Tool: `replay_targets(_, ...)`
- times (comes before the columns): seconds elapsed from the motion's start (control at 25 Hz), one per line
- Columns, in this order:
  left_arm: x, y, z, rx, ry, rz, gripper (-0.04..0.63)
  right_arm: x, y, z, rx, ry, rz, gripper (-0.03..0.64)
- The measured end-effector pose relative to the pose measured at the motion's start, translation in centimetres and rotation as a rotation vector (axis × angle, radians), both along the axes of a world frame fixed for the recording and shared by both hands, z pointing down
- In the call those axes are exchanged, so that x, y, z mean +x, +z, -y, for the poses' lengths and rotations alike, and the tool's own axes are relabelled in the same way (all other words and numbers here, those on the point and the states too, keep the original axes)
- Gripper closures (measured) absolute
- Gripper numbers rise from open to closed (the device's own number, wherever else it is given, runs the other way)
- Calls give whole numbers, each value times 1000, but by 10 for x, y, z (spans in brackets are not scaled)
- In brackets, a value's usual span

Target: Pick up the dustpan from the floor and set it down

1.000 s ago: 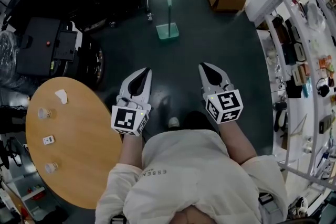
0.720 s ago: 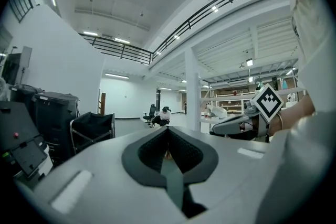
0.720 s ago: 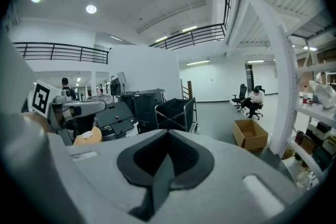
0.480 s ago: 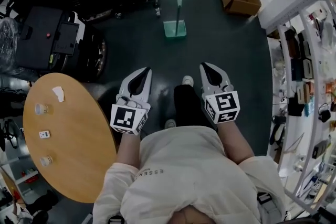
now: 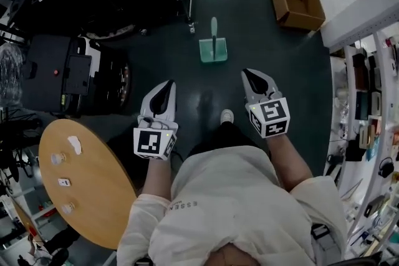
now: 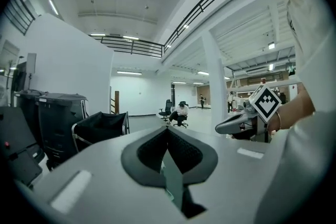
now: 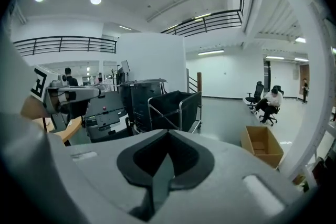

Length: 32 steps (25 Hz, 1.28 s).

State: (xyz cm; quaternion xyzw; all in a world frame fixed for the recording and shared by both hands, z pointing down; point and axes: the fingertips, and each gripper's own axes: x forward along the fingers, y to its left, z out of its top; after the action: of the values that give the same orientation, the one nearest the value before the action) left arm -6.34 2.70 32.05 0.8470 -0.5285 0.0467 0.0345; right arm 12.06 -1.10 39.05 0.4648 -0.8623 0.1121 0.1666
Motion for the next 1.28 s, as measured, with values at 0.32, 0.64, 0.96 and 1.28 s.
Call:
replay_targets(0.32, -2, 39, 87, -71, -38, -20, 588, 1, 34, 87, -107, 16, 6, 626)
replay_targets(0.64, -24, 88, 187, -177, 43, -71, 588, -40, 88, 170, -226, 76, -14, 622)
replay_targets(0.96, -28, 131, 299, -209, 177, -101, 588, -72, 162, 267, -320, 195, -39, 447)
replay_targets(1.28, -57, 204, 363, -250, 92, -105, 588, -76, 270, 304, -528, 274, -127, 383)
